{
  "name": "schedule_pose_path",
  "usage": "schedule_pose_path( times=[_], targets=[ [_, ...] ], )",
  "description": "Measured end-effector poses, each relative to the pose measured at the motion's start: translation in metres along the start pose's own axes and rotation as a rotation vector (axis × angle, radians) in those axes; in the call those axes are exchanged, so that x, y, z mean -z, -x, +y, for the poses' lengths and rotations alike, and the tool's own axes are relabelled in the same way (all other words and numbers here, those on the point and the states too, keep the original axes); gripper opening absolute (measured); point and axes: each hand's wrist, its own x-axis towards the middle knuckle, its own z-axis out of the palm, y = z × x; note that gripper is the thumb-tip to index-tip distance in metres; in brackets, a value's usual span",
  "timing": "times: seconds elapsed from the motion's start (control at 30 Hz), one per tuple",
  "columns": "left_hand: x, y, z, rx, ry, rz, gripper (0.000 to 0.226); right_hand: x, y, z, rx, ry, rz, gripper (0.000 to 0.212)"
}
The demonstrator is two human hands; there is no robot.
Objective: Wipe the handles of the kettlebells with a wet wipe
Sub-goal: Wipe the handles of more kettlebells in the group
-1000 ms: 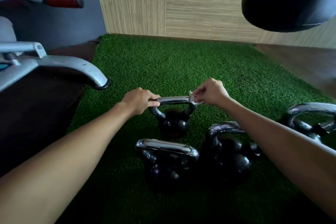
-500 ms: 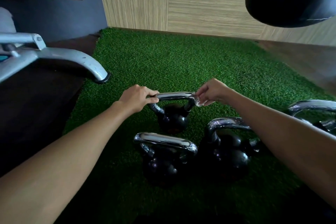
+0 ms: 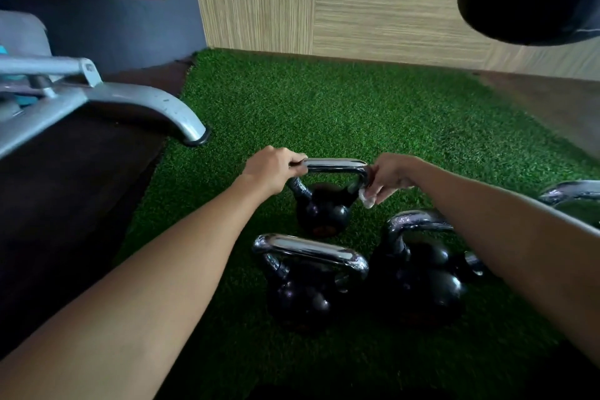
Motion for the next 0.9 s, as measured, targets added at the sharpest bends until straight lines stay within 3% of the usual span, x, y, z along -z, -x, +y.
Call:
schedule_pose_path(
  times=[0.13, 0.3, 0.4, 0.47, 0.53, 0.6, 0.73, 0.83, 0.9],
  targets=[
    [0.001, -0.001, 0.010, 0.012, 0.032, 0.005, 0.045, 0.032, 0.021, -0.006, 0.019, 0.009, 0.096, 0.032],
    [0.007, -0.003, 0.014, 0.061, 0.129, -0.089, 0.047, 0.029, 0.066, -0.035, 0.353, -0.324, 0.306, 0.026],
    [0.022, 0.000, 0.027, 0.216, 0.611, -0.123, 0.045, -0.003, 0.083, -0.061, 0.554, -0.320, 0.351, 0.029],
    [0.034, 0.004, 0.032, 0.368, 1.005, -0.301, 0.062, -0.019, 0.085, -0.072, 0.643, -0.288, 0.376, 0.025],
    [0.039, 0.008, 0.027, 0.431, 1.329, -0.417, 0.066, -0.028, 0.082, -0.079, 0.672, -0.268, 0.392, 0.025],
    [0.043, 0.014, 0.021, 0.462, 1.490, -0.422, 0.060, -0.032, 0.075, -0.084, 0.671, -0.228, 0.424, 0.023],
    [0.040, 0.010, 0.014, 0.552, 1.525, -0.329, 0.050, -0.038, 0.061, -0.090, 0.684, -0.058, 0.516, 0.026],
    [0.030, 0.007, 0.004, 0.542, 1.278, -0.097, 0.032, -0.026, 0.043, -0.075, 0.554, 0.183, 0.502, 0.052],
    [0.012, 0.009, -0.002, 0.441, 1.098, 0.087, 0.028, -0.015, 0.031, -0.056, 0.413, 0.378, 0.484, 0.047]
  ],
)
